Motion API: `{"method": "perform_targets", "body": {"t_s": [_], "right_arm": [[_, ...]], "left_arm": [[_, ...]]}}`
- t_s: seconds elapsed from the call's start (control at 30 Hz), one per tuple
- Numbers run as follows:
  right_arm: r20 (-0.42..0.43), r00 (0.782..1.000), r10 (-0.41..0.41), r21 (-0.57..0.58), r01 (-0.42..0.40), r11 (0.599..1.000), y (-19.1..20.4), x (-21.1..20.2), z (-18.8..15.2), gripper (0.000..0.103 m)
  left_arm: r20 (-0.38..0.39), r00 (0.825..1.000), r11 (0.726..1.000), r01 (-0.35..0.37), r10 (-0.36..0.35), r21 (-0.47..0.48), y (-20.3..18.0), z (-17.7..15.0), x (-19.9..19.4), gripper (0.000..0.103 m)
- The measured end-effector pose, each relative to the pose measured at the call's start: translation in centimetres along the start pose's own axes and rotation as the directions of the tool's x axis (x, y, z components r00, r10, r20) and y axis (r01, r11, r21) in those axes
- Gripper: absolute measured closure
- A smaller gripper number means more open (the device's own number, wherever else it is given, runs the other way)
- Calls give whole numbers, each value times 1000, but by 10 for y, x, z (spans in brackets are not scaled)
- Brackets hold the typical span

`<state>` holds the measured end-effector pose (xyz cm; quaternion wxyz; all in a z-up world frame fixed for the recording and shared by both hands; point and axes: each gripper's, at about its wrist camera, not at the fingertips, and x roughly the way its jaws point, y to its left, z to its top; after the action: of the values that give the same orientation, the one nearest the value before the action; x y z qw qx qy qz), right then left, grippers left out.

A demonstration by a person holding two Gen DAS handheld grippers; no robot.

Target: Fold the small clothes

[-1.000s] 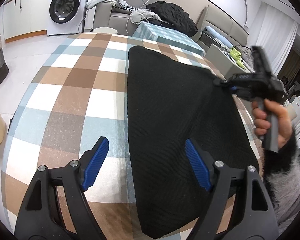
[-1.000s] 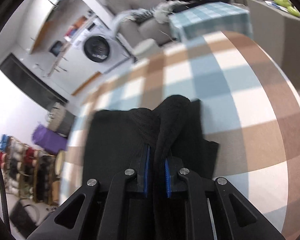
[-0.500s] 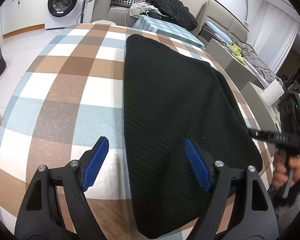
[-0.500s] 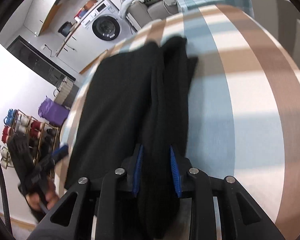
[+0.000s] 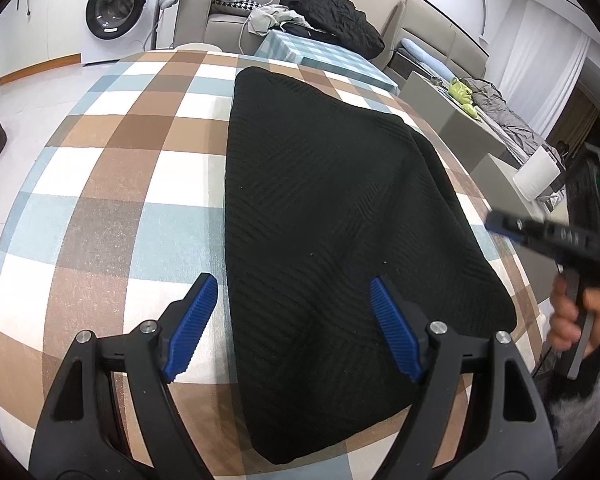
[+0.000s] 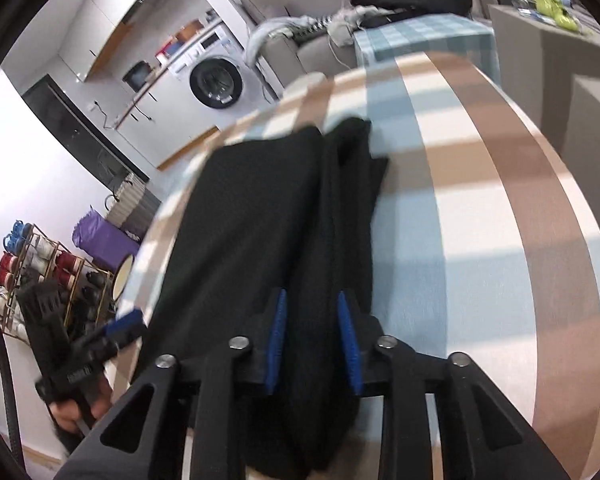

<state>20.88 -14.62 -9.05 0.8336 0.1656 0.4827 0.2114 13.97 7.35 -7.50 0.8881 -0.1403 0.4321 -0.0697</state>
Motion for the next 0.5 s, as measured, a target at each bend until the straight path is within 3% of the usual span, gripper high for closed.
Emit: {"method": "perform_targets", "body": {"t_s": [0.07, 0.13, 0.23, 0.33, 0.4, 0.43, 0.5], "right_arm": [[-14, 1000, 18, -17, -19, 1000, 4, 13, 11, 70], [-80, 997, 23, -23, -25, 999, 8, 34, 18, 69], [-157, 985, 67, -19, -71, 997, 13, 50, 9, 69], [-172, 977, 128, -27, -135, 991, 15, 43, -9, 69], [-144, 980, 135, -37, -141, 989, 13, 39, -20, 80], [-136, 982, 128, -45, -135, 990, 13, 38, -25, 93], [-69, 983, 168, -56, -172, 984, 16, 22, -29, 94]], "left_arm": [[2, 1000, 1000, 0, 0, -2, -1, -1, -2, 26], [2, 1000, 1000, -5, 5, -1, -1, -1, -4, 26], [-5, 1000, 1000, -9, 9, 11, 0, -4, -5, 26], [-23, 1000, 1000, -13, 14, 14, 2, -7, -2, 26], [-38, 999, 1000, -11, 11, 10, 5, -10, 2, 26], [-44, 999, 1000, -11, 12, 10, 6, -11, 3, 26], [-48, 999, 1000, -23, 23, 7, 10, -13, 4, 26]]}}
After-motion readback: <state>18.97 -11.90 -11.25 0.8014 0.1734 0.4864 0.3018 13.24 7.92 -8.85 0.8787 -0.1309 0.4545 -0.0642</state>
